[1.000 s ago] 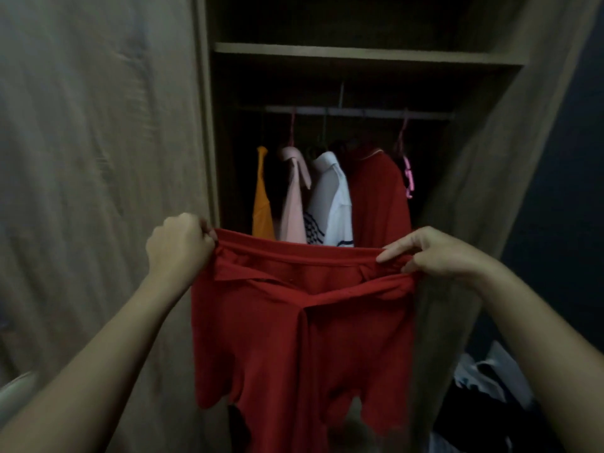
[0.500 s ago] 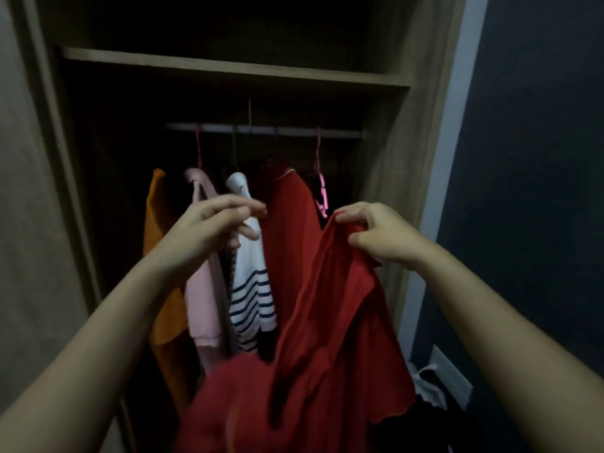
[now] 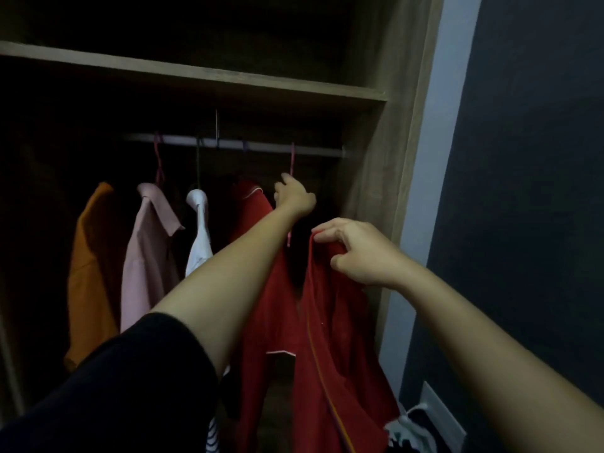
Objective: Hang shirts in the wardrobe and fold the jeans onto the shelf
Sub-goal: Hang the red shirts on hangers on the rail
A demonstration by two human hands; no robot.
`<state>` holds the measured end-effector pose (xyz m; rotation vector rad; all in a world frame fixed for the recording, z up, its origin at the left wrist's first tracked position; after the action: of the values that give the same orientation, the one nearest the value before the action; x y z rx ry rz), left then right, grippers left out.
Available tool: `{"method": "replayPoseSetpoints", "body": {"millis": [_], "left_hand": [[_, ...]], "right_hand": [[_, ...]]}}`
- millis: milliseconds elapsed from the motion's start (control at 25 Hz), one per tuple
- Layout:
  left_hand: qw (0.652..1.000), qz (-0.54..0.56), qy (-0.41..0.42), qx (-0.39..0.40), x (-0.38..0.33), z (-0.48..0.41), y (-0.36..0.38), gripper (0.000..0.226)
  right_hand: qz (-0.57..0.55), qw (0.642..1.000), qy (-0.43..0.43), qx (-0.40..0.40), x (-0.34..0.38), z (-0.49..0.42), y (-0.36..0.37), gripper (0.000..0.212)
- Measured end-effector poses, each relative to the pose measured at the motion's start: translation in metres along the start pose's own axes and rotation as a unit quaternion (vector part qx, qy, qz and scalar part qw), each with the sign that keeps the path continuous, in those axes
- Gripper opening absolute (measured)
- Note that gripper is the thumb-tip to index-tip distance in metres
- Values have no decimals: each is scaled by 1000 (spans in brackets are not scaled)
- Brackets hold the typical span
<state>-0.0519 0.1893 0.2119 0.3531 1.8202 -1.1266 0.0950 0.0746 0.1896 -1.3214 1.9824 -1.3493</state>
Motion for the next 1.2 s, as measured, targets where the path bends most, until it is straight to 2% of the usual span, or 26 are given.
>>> {"method": "replayPoseSetpoints", "body": {"millis": [80, 120, 200, 240, 400, 520, 600, 680, 760, 840, 960, 1080, 1200], "left_hand": [[998, -7, -56, -1, 1, -16, 17, 79], [997, -8, -70, -13, 1, -22, 24, 68], [997, 18, -54, -53, -4, -26, 32, 42], [997, 41, -37, -58, -8, -26, 33, 35], [990, 122, -12, -77, -16, -17, 24, 35], [991, 83, 9, -108, -2, 2, 0, 39], [989, 56, 58, -123, 17, 25, -26, 41], [981, 32, 120, -147, 44, 55, -59, 42], [971, 31, 168, -164, 81, 90, -99, 33], [961, -19, 201, -190, 126, 120, -143, 25], [952, -105, 186, -219, 204, 143, -199, 25], [957, -74, 177, -216, 273, 174, -248, 31], [956, -74, 205, -199, 316, 212, -278, 42]], "right_hand": [[-9, 1000, 1, 0, -13, 2, -2, 56], [-12, 1000, -1, 2, -19, 3, -2, 56], [-14, 1000, -6, 9, -29, 6, 0, 55], [-19, 1000, -4, 13, -33, 8, 1, 55], [-30, 1000, -2, 9, -38, 8, 10, 55], [-19, 1000, 6, 1, -32, 7, 21, 55], [-11, 1000, 12, 0, -28, 5, 32, 54], [-7, 1000, 26, 1, -19, 5, 45, 52], [-8, 999, 46, -3, -7, 6, 57, 50], [-8, 998, 59, -12, 4, 5, 68, 48], [3, 997, 79, -17, 15, 3, 79, 50], [12, 994, 105, -13, 30, 4, 87, 51], [16, 991, 131, -18, 48, 14, 95, 52]]}}
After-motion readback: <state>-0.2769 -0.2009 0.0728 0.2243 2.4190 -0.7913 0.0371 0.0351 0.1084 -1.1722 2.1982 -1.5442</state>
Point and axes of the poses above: each hand's wrist, its own z-axis away from the middle knuckle, its own y-axis out of the palm, x = y × z, the point moved 4 cm from there along -z, towards the middle knuckle, and after that the axes turned 12 degrees about -y, right-handed, at the moved point
